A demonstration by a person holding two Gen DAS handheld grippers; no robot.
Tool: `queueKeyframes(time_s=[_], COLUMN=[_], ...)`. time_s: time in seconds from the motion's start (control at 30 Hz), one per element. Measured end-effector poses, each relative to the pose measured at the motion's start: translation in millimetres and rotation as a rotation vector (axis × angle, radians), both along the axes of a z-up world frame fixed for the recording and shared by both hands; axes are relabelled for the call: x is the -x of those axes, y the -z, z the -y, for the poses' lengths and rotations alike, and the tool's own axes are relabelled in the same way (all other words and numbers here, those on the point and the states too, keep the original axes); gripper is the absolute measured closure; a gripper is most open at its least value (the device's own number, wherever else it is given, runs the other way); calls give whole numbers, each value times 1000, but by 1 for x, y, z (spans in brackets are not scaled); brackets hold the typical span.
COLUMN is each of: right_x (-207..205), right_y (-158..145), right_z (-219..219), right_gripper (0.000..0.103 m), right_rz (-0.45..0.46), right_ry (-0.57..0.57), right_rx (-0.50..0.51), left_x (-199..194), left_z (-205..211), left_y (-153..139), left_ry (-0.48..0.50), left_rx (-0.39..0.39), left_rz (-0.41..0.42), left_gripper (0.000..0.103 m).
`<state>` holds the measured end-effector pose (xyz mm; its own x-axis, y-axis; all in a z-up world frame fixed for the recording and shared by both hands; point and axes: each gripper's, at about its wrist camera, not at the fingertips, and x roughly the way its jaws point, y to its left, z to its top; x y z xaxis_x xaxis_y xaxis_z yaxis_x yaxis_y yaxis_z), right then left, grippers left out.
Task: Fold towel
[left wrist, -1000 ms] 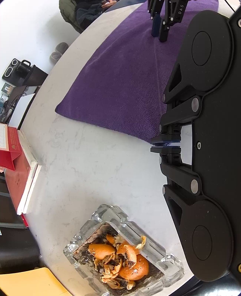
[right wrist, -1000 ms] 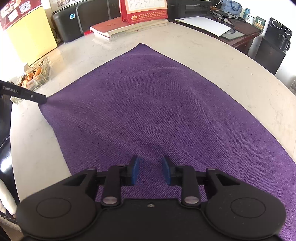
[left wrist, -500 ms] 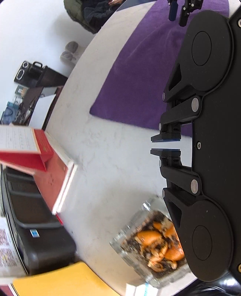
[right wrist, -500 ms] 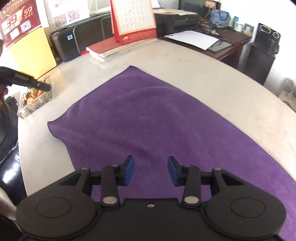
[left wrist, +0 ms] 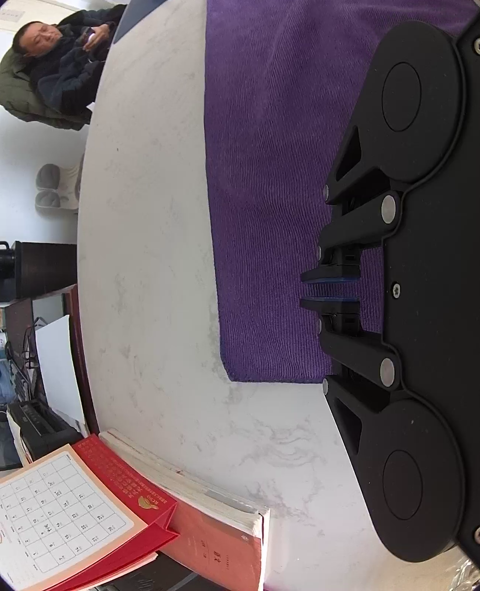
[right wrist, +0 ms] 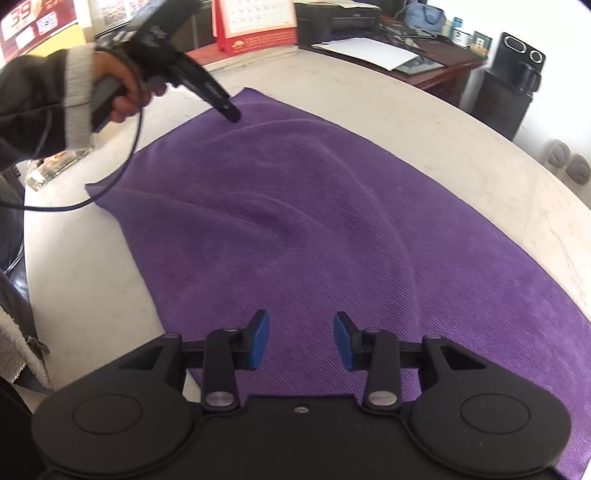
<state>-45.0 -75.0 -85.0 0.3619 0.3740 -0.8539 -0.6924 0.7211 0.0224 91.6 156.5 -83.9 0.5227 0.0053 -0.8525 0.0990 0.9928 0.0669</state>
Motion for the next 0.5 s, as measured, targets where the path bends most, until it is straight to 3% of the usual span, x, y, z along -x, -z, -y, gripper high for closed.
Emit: queueKeyframes(time_s=[0.17, 0.5], right_x=[8, 18], right_y=[13, 11], right_z=[-10, -11], right_gripper=[67, 65], right_rz=[-9, -30], right_ry=[-43, -65], right_rx=[19, 13], left_x=[-6, -11], left_z=[-5, -3], left_y=[-2, -3], left_ry=[24, 56], left_rx=[-34, -107], left_rz=[21, 34], left_gripper=[93, 91])
